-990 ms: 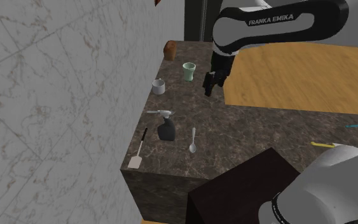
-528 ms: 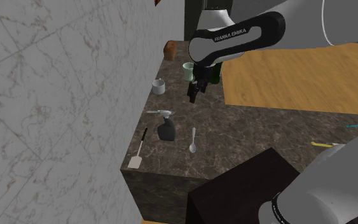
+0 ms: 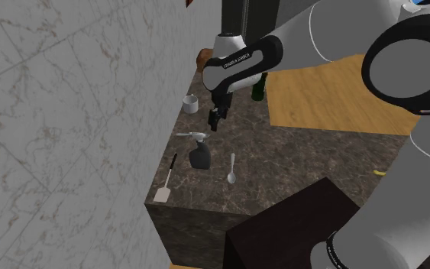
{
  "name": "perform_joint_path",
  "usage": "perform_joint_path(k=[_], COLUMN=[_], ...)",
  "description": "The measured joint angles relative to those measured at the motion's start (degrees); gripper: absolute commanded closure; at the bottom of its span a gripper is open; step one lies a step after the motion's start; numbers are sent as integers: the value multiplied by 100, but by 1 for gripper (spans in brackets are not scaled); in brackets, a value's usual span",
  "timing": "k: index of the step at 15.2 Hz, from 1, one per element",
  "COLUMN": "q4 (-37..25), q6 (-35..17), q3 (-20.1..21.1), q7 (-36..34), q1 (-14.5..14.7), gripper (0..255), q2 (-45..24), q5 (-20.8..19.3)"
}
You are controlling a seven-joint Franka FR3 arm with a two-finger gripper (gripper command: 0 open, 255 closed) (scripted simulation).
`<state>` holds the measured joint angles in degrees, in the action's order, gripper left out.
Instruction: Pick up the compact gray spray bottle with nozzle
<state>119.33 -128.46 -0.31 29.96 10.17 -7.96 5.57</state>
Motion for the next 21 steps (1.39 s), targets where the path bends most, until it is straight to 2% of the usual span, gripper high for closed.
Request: perform_joint_path(k=[6, 14, 15, 21], q4=[-873, -895, -903, -907], q6=[-289, -757, -780, -808], q3=[180, 216, 215, 216], q7=[307, 398, 404, 410], q1=[140, 159, 157, 155], gripper=[0, 0, 255, 255], q2=[-1208, -1707, -1738, -1762], q5=[-31, -19, -18, -16])
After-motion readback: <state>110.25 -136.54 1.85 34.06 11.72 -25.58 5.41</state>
